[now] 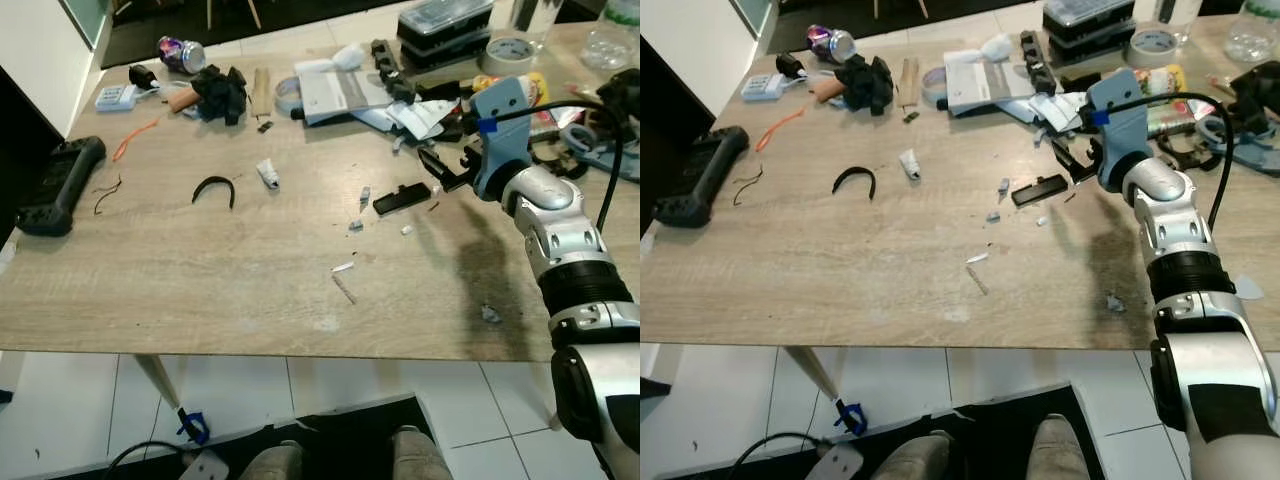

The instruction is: Picking trash to rubbish bin

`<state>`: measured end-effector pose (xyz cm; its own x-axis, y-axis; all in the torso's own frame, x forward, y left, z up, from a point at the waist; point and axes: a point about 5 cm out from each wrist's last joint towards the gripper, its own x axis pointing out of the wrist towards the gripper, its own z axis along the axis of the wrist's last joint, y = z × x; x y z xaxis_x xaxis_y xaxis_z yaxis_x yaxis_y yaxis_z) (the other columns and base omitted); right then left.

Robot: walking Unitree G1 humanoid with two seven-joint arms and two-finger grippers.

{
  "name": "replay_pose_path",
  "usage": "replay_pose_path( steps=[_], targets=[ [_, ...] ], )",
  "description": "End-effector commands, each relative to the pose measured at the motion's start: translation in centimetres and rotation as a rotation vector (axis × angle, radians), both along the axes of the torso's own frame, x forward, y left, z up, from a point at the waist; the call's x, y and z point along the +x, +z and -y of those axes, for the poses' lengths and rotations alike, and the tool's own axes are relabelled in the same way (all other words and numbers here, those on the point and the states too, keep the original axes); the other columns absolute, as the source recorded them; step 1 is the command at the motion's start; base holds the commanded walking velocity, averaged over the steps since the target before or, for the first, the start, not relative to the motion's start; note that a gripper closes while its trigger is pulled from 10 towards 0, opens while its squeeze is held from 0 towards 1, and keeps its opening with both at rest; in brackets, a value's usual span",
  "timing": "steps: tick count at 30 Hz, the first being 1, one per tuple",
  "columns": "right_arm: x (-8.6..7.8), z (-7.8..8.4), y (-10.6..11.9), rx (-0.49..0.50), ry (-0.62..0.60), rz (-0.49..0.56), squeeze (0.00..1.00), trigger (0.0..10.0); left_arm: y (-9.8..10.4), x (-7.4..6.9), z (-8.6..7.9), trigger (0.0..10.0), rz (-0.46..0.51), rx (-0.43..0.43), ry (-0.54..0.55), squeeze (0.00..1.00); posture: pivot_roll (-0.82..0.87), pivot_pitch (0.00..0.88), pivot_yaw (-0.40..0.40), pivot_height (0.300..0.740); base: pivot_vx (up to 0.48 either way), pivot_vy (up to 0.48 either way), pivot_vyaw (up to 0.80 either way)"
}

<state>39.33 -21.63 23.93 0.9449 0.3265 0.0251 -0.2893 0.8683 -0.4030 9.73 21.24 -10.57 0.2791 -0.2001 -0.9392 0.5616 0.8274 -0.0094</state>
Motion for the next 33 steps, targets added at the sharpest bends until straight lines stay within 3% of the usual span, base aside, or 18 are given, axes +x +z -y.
replay_pose_path(
  steps=[1,7,11,13,20,23,29,33],
  targets=[
    [0.1,-0.7,-0.1,-0.065,0.04,-0.003,0.0,10.0,0.1,-1.0,-1.4,10.0,-0.025,0.028,-0.008,0.0,0.02,0.262,0.17,0.74,0.0,0.0,0.0],
    [-0.3,-1.4,-0.9,-0.169,0.153,-0.039,0.0,10.0,0.1,-0.9,-1.5,10.0,-0.025,0.027,-0.032,0.0,0.02,0.27,0.178,0.74,0.0,0.0,0.0],
    [-0.9,-1.2,-2.1,-0.318,0.235,-0.127,0.0,10.0,0.3,-0.1,-1.1,10.0,-0.004,0.017,-0.042,0.0,0.02,0.272,0.18,0.74,0.0,0.0,0.0],
    [-1.2,0.0,-2.3,-0.416,0.216,-0.177,0.0,10.0,0.3,0.4,-0.6,10.0,0.006,0.01,-0.044,0.0,-0.01,0.263,0.174,0.74,0.0,0.0,0.0],
    [-1.9,2.1,-2.7,-0.552,0.198,-0.259,0.0,10.0,0.2,0.5,-0.2,10.0,0.004,0.007,-0.045,0.0,-0.03,0.246,0.168,0.74,0.0,0.0,0.0],
    [-2.4,2.4,-2.9,-0.567,0.234,-0.29,0.0,10.0,0.1,0.6,0.0,10.0,0.001,0.007,-0.041,0.0,-0.03,0.236,0.162,0.74,0.0,0.0,0.0],
    [-5.5,1.6,-2.7,-0.51,0.468,-0.373,0.0,10.0,0.0,0.6,0.2,10.0,-0.009,0.018,-0.029,0.0,-0.06,0.187,0.145,0.74,0.0,0.0,0.0],
    [-6.8,1.5,-2.4,-0.514,0.548,-0.414,0.0,10.0,0.0,1.0,0.6,10.0,-0.004,0.019,-0.018,0.0,-0.08,0.158,0.136,0.74,0.0,0.0,0.0]
  ],
)
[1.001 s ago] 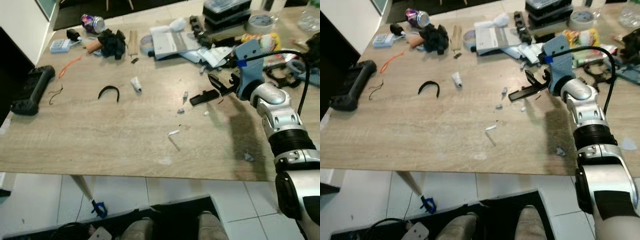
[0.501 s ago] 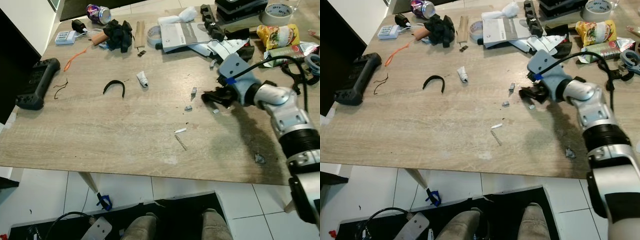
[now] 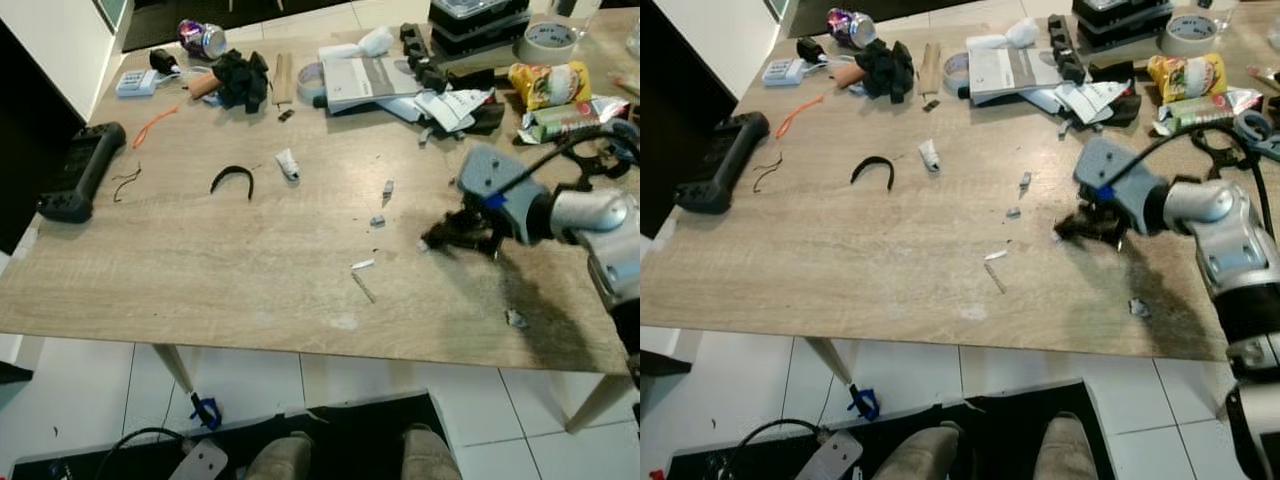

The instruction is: Picking trash to rubbish bin

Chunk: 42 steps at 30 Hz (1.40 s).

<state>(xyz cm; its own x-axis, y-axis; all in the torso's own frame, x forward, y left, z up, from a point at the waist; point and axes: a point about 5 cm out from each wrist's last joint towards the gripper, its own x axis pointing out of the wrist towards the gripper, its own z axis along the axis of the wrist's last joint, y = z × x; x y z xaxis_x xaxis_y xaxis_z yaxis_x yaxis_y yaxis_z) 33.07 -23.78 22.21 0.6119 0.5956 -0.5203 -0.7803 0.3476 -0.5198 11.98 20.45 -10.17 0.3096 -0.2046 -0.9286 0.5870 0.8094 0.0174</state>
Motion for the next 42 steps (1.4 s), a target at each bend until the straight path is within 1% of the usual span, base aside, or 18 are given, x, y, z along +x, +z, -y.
replay_pose_path(
  steps=[1,9,14,18,21,23,24,25,26,28,29,30,31,32,33,38,40,42],
  targets=[
    [-0.9,-0.7,-0.5,-0.015,0.066,-0.074,0.0,10.0,-0.4,-1.0,0.0,10.0,-0.041,0.014,0.015,0.0,-0.09,0.15,0.133,0.74,0.0,0.0,0.0],
    [-3.4,-1.4,0.8,0.01,0.165,-0.153,0.0,10.0,-0.3,0.0,1.3,10.0,-0.025,-0.01,0.015,0.0,-0.12,0.114,0.118,0.74,0.0,0.0,0.0],
    [-4.1,-1.4,1.4,0.017,0.178,-0.168,0.0,10.0,-0.3,0.3,1.8,10.0,-0.019,-0.02,0.016,0.0,-0.13,0.108,0.12,0.74,0.0,0.0,0.0],
    [-3.4,-0.6,2.9,0.04,0.134,-0.103,0.0,10.0,-0.3,0.5,2.1,10.0,-0.018,-0.023,0.014,0.0,-0.13,0.105,0.119,0.74,0.0,0.0,0.0],
    [-2.7,0.6,3.6,0.01,0.062,-0.066,0.0,10.0,-0.3,0.5,2.2,10.0,-0.021,-0.021,0.015,0.0,-0.13,0.106,0.116,0.74,0.0,0.0,0.0],
    [-1.5,1.5,3.7,-0.018,-0.056,-0.018,0.0,10.0,-0.3,0.4,2.1,10.0,-0.024,-0.018,0.019,0.0,-0.13,0.106,0.116,0.74,0.0,0.0,0.0],
    [-0.6,1.9,3.6,0.022,-0.145,0.002,0.0,10.0,-0.4,0.4,2.1,10.0,-0.026,-0.017,0.023,0.0,-0.13,0.106,0.116,0.74,0.0,0.0,0.0],
    [-0.6,1.9,3.6,0.022,-0.145,0.002,0.0,10.0,-0.4,0.4,2.1,10.0,-0.026,-0.017,0.023,0.0,-0.13,0.106,0.116,0.74,0.0,0.0,0.0],
    [0.0,2.1,3.6,0.052,-0.204,0.012,0.0,10.0,-0.4,0.3,2.1,10.0,-0.027,-0.016,0.027,0.0,-0.13,0.106,0.116,0.74,0.0,0.0,0.0],
    [1.5,2.3,3.0,0.249,-0.421,-0.025,0.0,10.0,-0.4,0.2,2.2,10.0,-0.03,-0.017,0.03,0.0,-0.13,0.108,0.105,0.74,0.0,0.0,0.0],
    [2.0,2.2,2.6,0.319,-0.491,-0.052,0.0,10.0,-0.5,0.1,2.2,10.0,-0.032,-0.018,0.031,0.0,-0.12,0.108,0.106,0.74,0.0,0.0,0.0],
    [2.8,1.4,2.6,0.513,-0.573,-0.112,0.0,10.0,-0.5,-0.1,2.2,10.0,-0.036,-0.019,0.031,0.0,-0.12,0.108,0.106,0.74,0.0,0.0,0.0],
    [2.8,1.4,2.6,0.513,-0.573,-0.112,0.0,10.0,-0.5,-0.1,2.2,10.0,-0.036,-0.019,0.031,0.0,-0.12,0.108,0.106,0.74,0.0,0.0,0.0],
    [3.5,-0.1,2.5,0.716,-0.621,-0.215,0.0,10.0,-0.6,-0.3,2.3,10.0,-0.043,-0.021,0.029,0.0,-0.13,0.11,0.11,0.74,0.0,0.0,0.0],
    [3.9,-0.7,2.4,0.782,-0.644,-0.253,0.0,10.0,-0.6,-0.3,2.4,10.0,-0.046,-0.021,0.026,0.0,-0.13,0.11,0.11,0.74,0.0,0.0,0.0],
    [4.9,-1.6,2.1,0.891,-0.712,-0.337,0.0,10.0,-0.6,-0.3,2.4,10.0,-0.045,-0.02,0.029,0.0,-0.13,0.11,0.11,0.74,0.0,0.0,0.0],
    [5.1,-2.2,1.6,0.887,-0.721,-0.371,0.0,10.0,-0.6,-0.3,2.4,10.0,-0.043,-0.017,0.03,0.0,-0.13,0.11,0.11,0.74,0.0,0.0,0.0],
    [5.2,-3.6,0.6,0.81,-0.711,-0.416,0.0,10.0,-0.6,-0.4,2.4,10.0,-0.046,-0.011,0.027,0.0,-0.13,0.11,0.11,0.74,0.0,0.0,0.0]
  ],
)
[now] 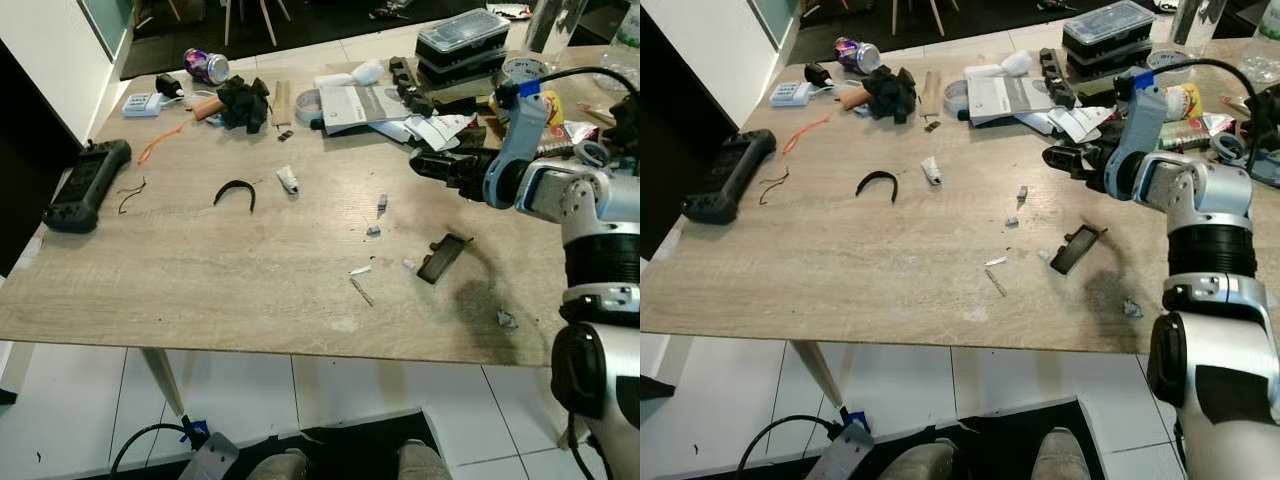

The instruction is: Picking trash to rubbish bin

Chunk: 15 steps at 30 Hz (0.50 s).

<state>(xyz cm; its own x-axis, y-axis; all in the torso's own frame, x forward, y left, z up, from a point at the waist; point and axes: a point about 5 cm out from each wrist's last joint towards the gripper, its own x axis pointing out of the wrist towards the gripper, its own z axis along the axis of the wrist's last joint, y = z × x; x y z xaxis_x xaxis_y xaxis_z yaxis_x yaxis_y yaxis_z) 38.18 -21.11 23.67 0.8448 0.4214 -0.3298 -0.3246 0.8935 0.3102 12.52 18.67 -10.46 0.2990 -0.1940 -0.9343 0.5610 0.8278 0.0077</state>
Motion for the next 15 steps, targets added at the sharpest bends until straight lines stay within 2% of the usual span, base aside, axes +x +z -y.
replay_pose_path(
  steps=[1,3,4,5,7,8,12,13,14,15],
  targets=[
    [0.0,-1.4,-1.2,-0.041,0.043,-0.068,0.0,10.0,-0.4,-1.0,0.6,10.0,-0.029,-0.01,-0.006,0.0,-0.13,0.11,0.11,0.74,0.0,0.0,0.0],
    [-0.1,-1.9,-1.4,-0.112,0.093,-0.078,0.0,10.0,-0.4,-1.1,0.6,10.0,-0.031,-0.009,-0.006,0.0,-0.14,0.118,0.099,0.74,0.0,0.0,0.0],
    [-0.2,-1.8,-1.6,-0.2,0.12,-0.068,0.0,10.0,-0.4,-1.1,0.6,10.0,-0.032,-0.008,-0.005,0.0,-0.14,0.118,0.099,0.74,0.0,0.0,0.0],
    [-0.2,-1.8,-1.6,-0.2,0.12,-0.068,0.0,10.0,-0.4,-1.1,0.6,10.0,-0.032,-0.008,-0.005,0.0,-0.14,0.118,0.099,0.74,0.0,0.0,0.0],
    [-0.6,-1.5,-2.1,-0.373,0.188,-0.07,0.0,10.0,-0.5,-1.2,0.7,10.0,-0.033,-0.008,-0.003,0.0,-0.14,0.117,0.092,0.74,0.0,0.0,0.0],
    [-0.6,-1.5,-2.1,-0.373,0.188,-0.07,0.0,10.0,-0.5,-1.2,0.7,10.0,-0.033,-0.008,-0.003,0.0,-0.14,0.117,0.092,0.74,0.0,0.0,0.0],
    [-1.8,-0.8,-2.9,-0.572,0.368,-0.108,0.0,10.0,-0.6,-1.5,1.0,10.0,-0.038,-0.013,0.011,0.0,-0.13,0.12,0.075,0.74,0.0,0.0,0.0],
    [-1.8,-0.8,-2.9,-0.572,0.368,-0.108,0.0,10.0,-0.6,-1.5,1.0,10.0,-0.038,-0.013,0.011,0.0,-0.13,0.12,0.075,0.74,0.0,0.0,0.0],
    [-2.8,-0.7,-3.7,-0.656,0.479,-0.13,0.0,10.0,-0.7,-1.7,1.1,10.0,-0.043,-0.015,0.015,0.0,-0.13,0.122,0.066,0.74,0.0,0.0,0.0],
    [-2.8,-0.7,-3.7,-0.656,0.479,-0.13,0.0,10.0,-0.7,-1.7,1.1,10.0,-0.043,-0.015,0.015,0.0,-0.13,0.122,0.066,0.74,0.0,0.0,0.0]
  ],
)
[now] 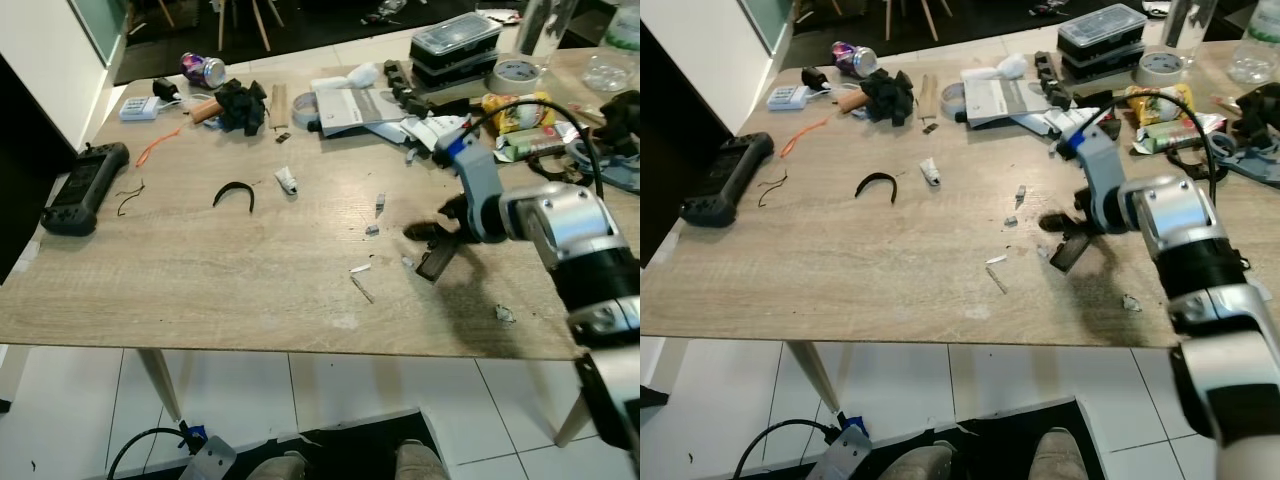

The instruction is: Picking trash to rubbish bin

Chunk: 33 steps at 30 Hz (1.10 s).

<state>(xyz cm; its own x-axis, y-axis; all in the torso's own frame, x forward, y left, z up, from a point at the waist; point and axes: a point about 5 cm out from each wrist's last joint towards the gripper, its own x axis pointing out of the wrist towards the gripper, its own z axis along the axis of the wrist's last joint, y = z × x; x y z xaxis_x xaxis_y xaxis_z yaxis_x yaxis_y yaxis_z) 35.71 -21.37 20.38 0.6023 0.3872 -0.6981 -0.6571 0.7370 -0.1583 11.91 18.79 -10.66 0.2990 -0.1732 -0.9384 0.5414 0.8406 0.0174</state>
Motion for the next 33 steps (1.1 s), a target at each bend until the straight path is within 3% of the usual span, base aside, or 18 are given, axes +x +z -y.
replay_pose_path(
  steps=[1,6,7,10,17,25,27,33],
  targets=[
    [-0.3,-0.9,-0.4,-0.025,0.077,-0.016,0.0,10.0,-0.5,-1.1,1.2,10.0,-0.038,-0.03,-0.008,0.0,-0.13,0.122,0.066,0.74,0.0,0.0,0.0],
    [-1.5,-1.8,-1.4,-0.019,0.194,-0.082,0.0,10.0,-0.5,-1.4,1.4,10.0,-0.044,-0.033,0.0,0.0,-0.13,0.122,0.06,0.74,0.0,0.0,0.0],
    [-2.3,-1.9,-1.9,-0.065,0.288,-0.099,0.0,10.0,-0.6,-1.5,1.4,10.0,-0.046,-0.035,0.002,0.0,-0.13,0.123,0.061,0.74,0.0,0.0,0.0],
    [-3.5,-1.3,-2.4,-0.147,0.406,-0.125,0.0,10.0,-0.6,-1.6,1.4,10.0,-0.046,-0.035,0.002,0.0,-0.13,0.12,0.063,0.74,0.0,0.0,0.0],
    [-5.4,-0.1,-2.3,-0.197,0.499,-0.209,0.0,10.0,-0.5,-1.4,1.4,10.0,-0.041,-0.029,0.0,0.0,-0.13,0.114,0.061,0.74,0.0,0.0,0.0],
    [-4.8,1.4,-1.8,-0.265,0.434,-0.152,0.0,10.0,-0.5,-1.1,1.4,10.0,-0.037,-0.027,-0.01,0.0,-0.15,0.101,0.067,0.74,0.0,0.0,0.0],
    [-4.5,2.0,-0.7,-0.271,0.416,-0.105,0.0,10.0,-0.5,-1.0,1.5,10.0,-0.034,-0.029,-0.012,0.0,-0.15,0.101,0.067,0.74,0.0,0.0,0.0],
    [-4.0,1.6,0.8,-0.206,0.387,-0.055,0.0,10.0,-0.4,-0.9,1.5,10.0,-0.031,-0.029,-0.013,0.0,-0.15,0.095,0.068,0.74,0.0,0.0,0.0]
  ],
)
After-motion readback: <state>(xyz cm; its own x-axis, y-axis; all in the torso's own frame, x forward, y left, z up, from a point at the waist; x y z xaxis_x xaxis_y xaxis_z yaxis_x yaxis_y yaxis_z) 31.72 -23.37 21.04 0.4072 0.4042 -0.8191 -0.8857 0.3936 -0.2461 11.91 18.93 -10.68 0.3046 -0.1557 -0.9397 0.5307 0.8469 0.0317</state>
